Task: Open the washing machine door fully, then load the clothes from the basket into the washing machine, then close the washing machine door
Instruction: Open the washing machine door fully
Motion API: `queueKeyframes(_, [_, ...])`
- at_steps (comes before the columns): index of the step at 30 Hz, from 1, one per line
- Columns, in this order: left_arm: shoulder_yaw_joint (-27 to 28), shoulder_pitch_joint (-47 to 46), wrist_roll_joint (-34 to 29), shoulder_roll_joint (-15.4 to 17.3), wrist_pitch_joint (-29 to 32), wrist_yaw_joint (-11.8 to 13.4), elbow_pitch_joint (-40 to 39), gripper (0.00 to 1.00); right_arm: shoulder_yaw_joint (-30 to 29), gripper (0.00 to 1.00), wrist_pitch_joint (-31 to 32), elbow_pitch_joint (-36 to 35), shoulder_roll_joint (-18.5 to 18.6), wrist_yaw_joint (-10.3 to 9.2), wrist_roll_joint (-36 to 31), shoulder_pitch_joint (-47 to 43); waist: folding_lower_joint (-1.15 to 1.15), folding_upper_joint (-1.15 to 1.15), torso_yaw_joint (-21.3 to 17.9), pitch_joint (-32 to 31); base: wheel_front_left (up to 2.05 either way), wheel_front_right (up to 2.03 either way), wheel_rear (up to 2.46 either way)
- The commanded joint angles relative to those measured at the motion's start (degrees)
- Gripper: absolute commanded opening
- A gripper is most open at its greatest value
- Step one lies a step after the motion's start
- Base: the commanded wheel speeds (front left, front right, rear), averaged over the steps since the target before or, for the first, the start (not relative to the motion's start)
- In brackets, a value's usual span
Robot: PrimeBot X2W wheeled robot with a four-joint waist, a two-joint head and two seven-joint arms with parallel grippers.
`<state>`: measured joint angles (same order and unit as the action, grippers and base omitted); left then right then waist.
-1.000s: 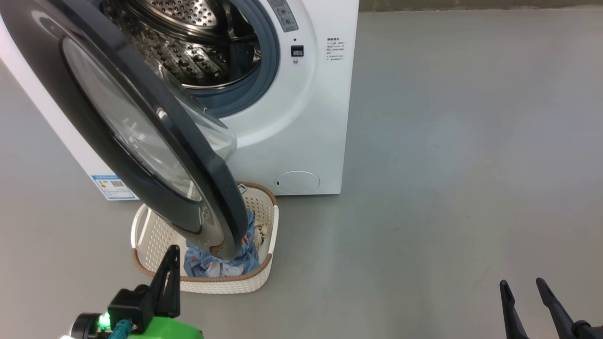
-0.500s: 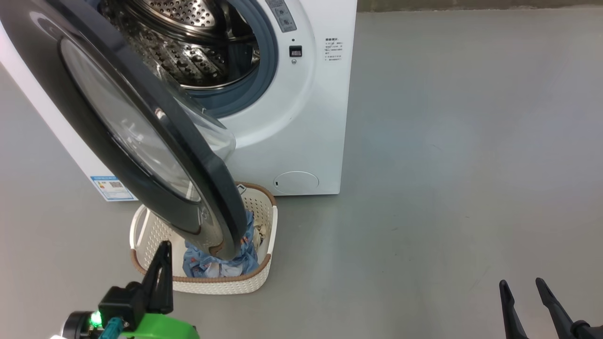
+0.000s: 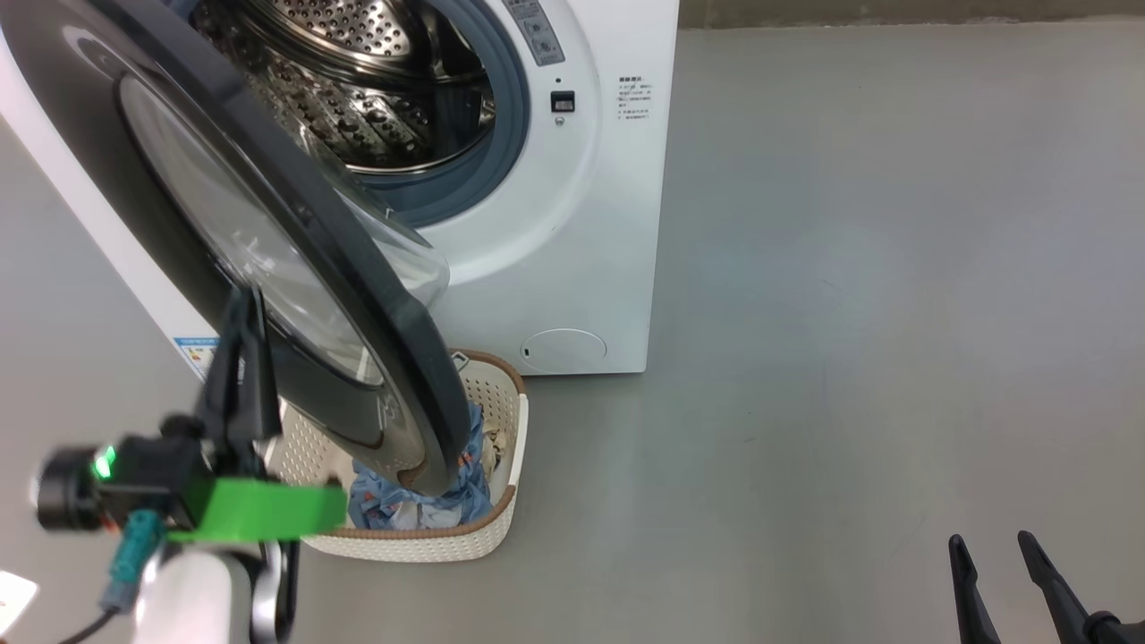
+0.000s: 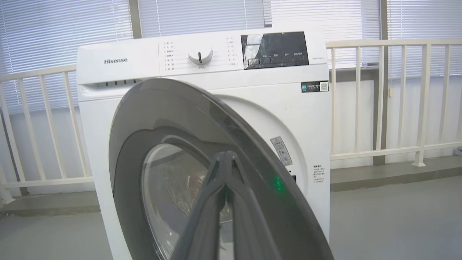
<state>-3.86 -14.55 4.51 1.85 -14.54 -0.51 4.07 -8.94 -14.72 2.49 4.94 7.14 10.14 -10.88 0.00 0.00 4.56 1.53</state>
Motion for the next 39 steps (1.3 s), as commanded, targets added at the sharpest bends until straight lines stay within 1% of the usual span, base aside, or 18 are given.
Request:
queueKeyframes(1, [1.92,-3.72,-1.08,1.03,-0.46,0.54,-4.12,0.0,0.98,1.0,-0.28,-1.39,0.68,0.35,-0.69,0.12,0.0,0.0,0.04,-0.1,0.0,0.0,0.0])
queueKeyframes(5, [1.17,-6.56,-2.5,1.03,-0.46,0.7,-8.48,0.0,0.9,1.0,-0.28,-1.43,0.57,0.35,-0.82,-0.03,0.0,0.0,0.07,-0.25,0.0,0.0,0.0])
queueKeyframes(8, [-0.64,-9.23,-3.43,1.03,-0.46,0.48,-11.93,0.0,0.92,1.0,-0.28,-1.43,0.48,0.35,-0.96,-0.17,0.0,0.0,0.01,-0.49,0.0,0.0,0.0])
queueKeyframes(11, [-4.01,-11.19,-3.64,1.03,-0.46,-0.16,-13.83,0.0,0.96,1.0,-0.28,-1.44,0.44,0.35,-1.06,-0.26,0.0,0.0,-0.11,-0.58,0.0,0.0,0.0])
queueKeyframes(14, [-8.62,-12.42,-2.67,1.03,-0.41,-0.81,-14.11,0.0,1.0,1.0,-0.28,-1.4,0.45,0.35,-1.12,-0.33,0.0,0.0,-0.28,-0.62,0.0,0.0,0.0])
queueKeyframes(15, [-10.34,-12.68,-1.91,1.03,0.05,-1.01,-13.95,0.0,1.02,1.0,-0.28,-1.38,0.47,0.35,-1.15,-0.36,0.0,0.0,-0.35,-0.61,0.0,0.0,0.0])
queueKeyframes(16, [-14.1,-13.06,0.27,1.03,1.55,-1.48,-13.69,0.0,1.02,1.0,-0.28,-1.38,0.47,0.35,-1.17,-0.41,0.0,0.0,-0.48,-0.53,0.0,0.0,0.0])
queueKeyframes(22, [-25.69,-12.28,8.65,1.03,7.59,-2.39,-11.09,0.0,1.1,1.0,-0.28,-1.34,0.47,0.35,-1.2,-0.34,0.0,0.0,-1.01,-0.27,0.0,0.0,0.0])
queueKeyframes(27, [-32.93,-10.74,13.24,1.03,11.19,-2.05,-6.6,0.0,0.99,1.0,-0.28,-1.45,0.44,0.35,-1.15,-0.19,0.0,0.0,-1.22,0.1,0.0,0.0,0.0])
queueKeyframes(29, [-34.53,-10.5,14.03,1.03,12.09,-1.46,-4.27,0.0,0.83,1.0,-0.28,-1.48,0.42,0.35,-1.11,-0.13,0.0,0.0,-1.15,0.33,0.0,0.0,0.0])
queueKeyframes(32, [-35.29,-10.98,14.06,1.03,13.08,-0.11,-0.03,0.0,0.63,1.0,-0.28,-1.6,0.38,0.35,-1.08,0.09,0.0,0.0,-1.01,0.76,0.0,0.0,0.0])
queueKeyframes(39, [-33.13,-13.73,12.92,1.27,12.4,3.32,9.27,0.0,0.39,1.0,-0.28,-1.48,0.37,0.35,-1.17,0.64,0.0,0.0,-0.93,1.33,0.0,0.0,0.0])
